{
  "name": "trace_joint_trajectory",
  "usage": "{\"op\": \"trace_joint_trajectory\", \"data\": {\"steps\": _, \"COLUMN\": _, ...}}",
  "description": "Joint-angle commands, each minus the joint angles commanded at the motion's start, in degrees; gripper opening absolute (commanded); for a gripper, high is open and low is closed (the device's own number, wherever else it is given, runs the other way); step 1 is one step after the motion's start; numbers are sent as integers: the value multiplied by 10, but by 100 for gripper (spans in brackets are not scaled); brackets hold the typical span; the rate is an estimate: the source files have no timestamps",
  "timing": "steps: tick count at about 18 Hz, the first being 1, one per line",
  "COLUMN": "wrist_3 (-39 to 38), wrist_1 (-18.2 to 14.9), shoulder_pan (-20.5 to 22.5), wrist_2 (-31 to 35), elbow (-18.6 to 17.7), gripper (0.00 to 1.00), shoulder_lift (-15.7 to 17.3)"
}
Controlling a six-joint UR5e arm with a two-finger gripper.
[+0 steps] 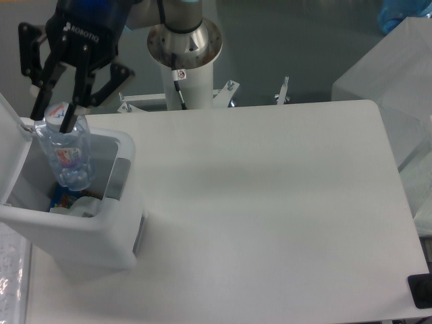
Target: Place the trash in the trash can
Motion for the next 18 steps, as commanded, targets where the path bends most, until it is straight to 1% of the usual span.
{"op": "trace_joint_trajectory", "data": {"steps": 2, "wrist_3": 5, "wrist_1": 0, "shoulder_pan": 0, "wrist_2": 0, "elbow": -4, "gripper": 89, "shoulder_lift": -1}}
{"op": "trace_joint_trajectory", "data": {"steps": 3, "wrist_3": 5, "wrist_1": 0, "shoulder_pan": 0, "wrist_2": 0, "elbow": -6, "gripper": 97, "shoulder_lift": -1}}
{"op": "trace_joint_trajectory", "data": {"steps": 4, "wrist_3": 5, "wrist_1": 0, "shoulder_pan": 0, "wrist_2": 0, "elbow": -10, "gripper": 100, "shoulder_lift": -1}}
{"op": "trace_joint_trajectory", "data": {"steps": 7, "wrist_3": 9, "wrist_1": 0, "shoulder_pan": 1, "wrist_2": 2, "elbow": -19, "gripper": 100, "shoulder_lift": 0}}
{"op": "trace_joint_trajectory", "data": {"steps": 10, "wrist_3": 12, "wrist_1": 0, "shoulder_pan": 10, "wrist_2": 10, "elbow": -18, "gripper": 100, "shoulder_lift": -11}}
{"op": "trace_joint_trajectory", "data": {"steps": 11, "wrist_3": 17, "wrist_1": 1, "shoulder_pan": 24, "wrist_2": 17, "elbow": -18, "gripper": 100, "shoulder_lift": -16}}
{"op": "trace_joint_trajectory", "data": {"steps": 14, "wrist_3": 61, "wrist_1": 1, "shoulder_pan": 90, "wrist_2": 33, "elbow": -22, "gripper": 100, "shoulder_lift": -32}}
{"op": "trace_joint_trajectory", "data": {"steps": 16, "wrist_3": 111, "wrist_1": 3, "shoulder_pan": 129, "wrist_2": 34, "elbow": -44, "gripper": 100, "shoulder_lift": -39}}
{"op": "trace_joint_trajectory", "data": {"steps": 18, "wrist_3": 197, "wrist_1": 3, "shoulder_pan": 172, "wrist_2": 36, "elbow": -75, "gripper": 100, "shoulder_lift": -39}}
